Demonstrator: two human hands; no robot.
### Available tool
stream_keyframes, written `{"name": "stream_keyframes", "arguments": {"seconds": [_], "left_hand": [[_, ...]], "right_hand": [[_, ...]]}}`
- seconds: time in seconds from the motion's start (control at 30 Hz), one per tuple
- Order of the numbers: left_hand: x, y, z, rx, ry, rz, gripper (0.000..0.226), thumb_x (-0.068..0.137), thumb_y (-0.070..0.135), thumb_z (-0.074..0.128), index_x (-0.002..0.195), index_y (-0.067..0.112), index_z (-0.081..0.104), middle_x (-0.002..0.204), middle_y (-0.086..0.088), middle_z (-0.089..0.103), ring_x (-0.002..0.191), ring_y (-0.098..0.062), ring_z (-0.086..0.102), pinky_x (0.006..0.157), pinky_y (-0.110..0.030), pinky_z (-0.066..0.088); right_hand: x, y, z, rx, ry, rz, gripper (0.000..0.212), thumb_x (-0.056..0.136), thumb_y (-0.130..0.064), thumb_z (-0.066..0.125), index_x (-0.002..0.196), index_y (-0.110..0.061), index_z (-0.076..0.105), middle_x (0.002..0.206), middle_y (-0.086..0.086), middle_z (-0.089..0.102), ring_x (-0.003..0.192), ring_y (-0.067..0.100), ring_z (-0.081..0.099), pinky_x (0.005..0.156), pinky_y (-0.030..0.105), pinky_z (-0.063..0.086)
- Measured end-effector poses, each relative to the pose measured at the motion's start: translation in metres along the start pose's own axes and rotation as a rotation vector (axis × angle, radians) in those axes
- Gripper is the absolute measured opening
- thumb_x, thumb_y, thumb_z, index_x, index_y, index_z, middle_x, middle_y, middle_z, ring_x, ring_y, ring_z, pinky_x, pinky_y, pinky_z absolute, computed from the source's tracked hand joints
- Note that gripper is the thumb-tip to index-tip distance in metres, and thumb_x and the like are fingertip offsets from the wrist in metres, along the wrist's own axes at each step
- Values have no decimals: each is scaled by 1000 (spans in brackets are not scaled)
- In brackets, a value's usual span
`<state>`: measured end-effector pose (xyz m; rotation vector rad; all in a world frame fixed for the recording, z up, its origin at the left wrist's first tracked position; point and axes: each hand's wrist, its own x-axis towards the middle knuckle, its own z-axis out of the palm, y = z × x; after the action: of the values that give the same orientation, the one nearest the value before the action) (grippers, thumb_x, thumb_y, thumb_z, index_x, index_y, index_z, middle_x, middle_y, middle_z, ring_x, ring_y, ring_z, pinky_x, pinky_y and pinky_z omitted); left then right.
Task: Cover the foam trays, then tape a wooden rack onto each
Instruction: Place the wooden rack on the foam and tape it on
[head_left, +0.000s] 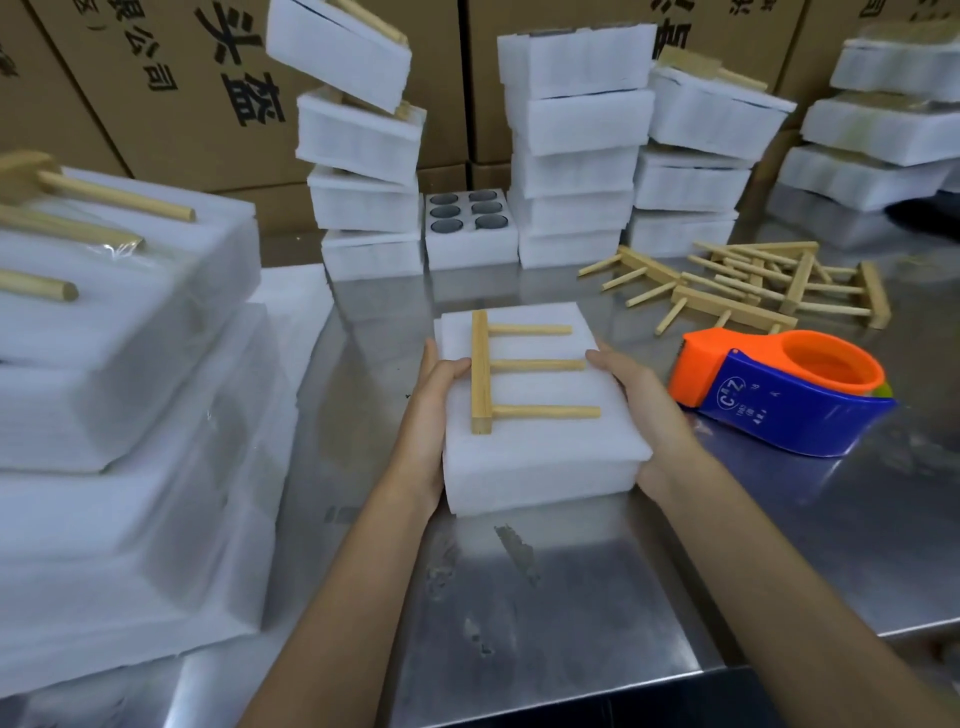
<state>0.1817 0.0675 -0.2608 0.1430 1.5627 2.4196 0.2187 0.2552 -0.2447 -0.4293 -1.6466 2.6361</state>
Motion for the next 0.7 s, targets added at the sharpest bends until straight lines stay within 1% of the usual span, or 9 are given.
{"name": "stream_keyframes", "arguments": {"seconds": [0.1, 0.17, 0.23, 0.4, 0.47, 0.53, 0.57, 0.63, 0.7], "left_hand": [[0, 1, 0, 36, 1, 34, 43, 91, 30, 57, 133, 40, 58, 125, -3, 69, 114, -27, 67, 102, -55, 48], [-1, 2, -1, 76, -2, 63, 40, 93, 26, 56, 132, 37, 61, 123, -2, 71, 111, -25, 69, 93, -48, 55], [-3, 4, -2, 115, -4, 86, 38, 94, 22, 56, 129, 34, 64, 122, -2, 71, 110, -25, 69, 89, -45, 57], [-5, 9, -2, 144, 9, 77, 36, 96, 20, 54, 128, 32, 64, 124, -4, 70, 115, -31, 66, 97, -49, 51], [-5, 12, -1, 168, 3, 77, 37, 97, 20, 53, 129, 35, 64, 125, -3, 70, 117, -28, 66, 103, -52, 48], [-6, 14, -1, 185, -4, 78, 39, 97, 21, 53, 131, 38, 62, 127, 1, 69, 116, -24, 66, 105, -54, 48], [-6, 14, -1, 185, -4, 76, 40, 97, 22, 53, 133, 38, 61, 127, 1, 69, 117, -24, 66, 105, -55, 47], [-6, 14, -2, 180, -8, 67, 42, 97, 22, 53, 136, 39, 58, 128, 2, 69, 116, -23, 67, 105, -55, 48], [-7, 14, -2, 164, -12, 59, 43, 97, 23, 53, 137, 39, 58, 129, 2, 69, 116, -24, 67, 105, -57, 47]], "right_hand": [[-3, 6, -4, 40, 140, -3, 20, 83, -29, 69, 99, -24, 79, 98, 4, 77, 87, 26, 75, 78, 39, 59], [-4, 11, -6, 26, 165, -72, 22, 82, -26, 66, 99, -32, 79, 99, 2, 77, 88, 24, 75, 76, 38, 59], [-6, 13, -8, -10, 137, -120, 29, 84, -26, 61, 107, -37, 76, 105, -2, 76, 95, 22, 73, 80, 39, 57], [-7, 7, -10, -73, 42, -100, 32, 96, -24, 58, 125, -32, 67, 120, -4, 71, 108, 19, 69, 98, 42, 51], [-9, 3, -7, -98, 53, -84, 31, 96, -24, 61, 126, -30, 67, 117, -3, 72, 105, 18, 70, 97, 41, 52], [-16, 1, -5, -155, 101, -112, 26, 94, -24, 64, 120, -28, 70, 112, -4, 74, 101, 14, 71, 89, 36, 55], [-21, -1, -5, -237, 140, -155, 23, 94, -24, 65, 115, -28, 72, 110, -5, 74, 99, 10, 70, 85, 31, 56], [-30, -8, -14, -583, 230, -367, 19, 93, -22, 65, 109, -28, 73, 109, -12, 72, 96, -3, 65, 77, 16, 49], [-39, -24, -31, -933, 331, -624, 22, 92, -17, 62, 109, -27, 72, 109, -17, 68, 101, -4, 59, 81, 13, 43]]}}
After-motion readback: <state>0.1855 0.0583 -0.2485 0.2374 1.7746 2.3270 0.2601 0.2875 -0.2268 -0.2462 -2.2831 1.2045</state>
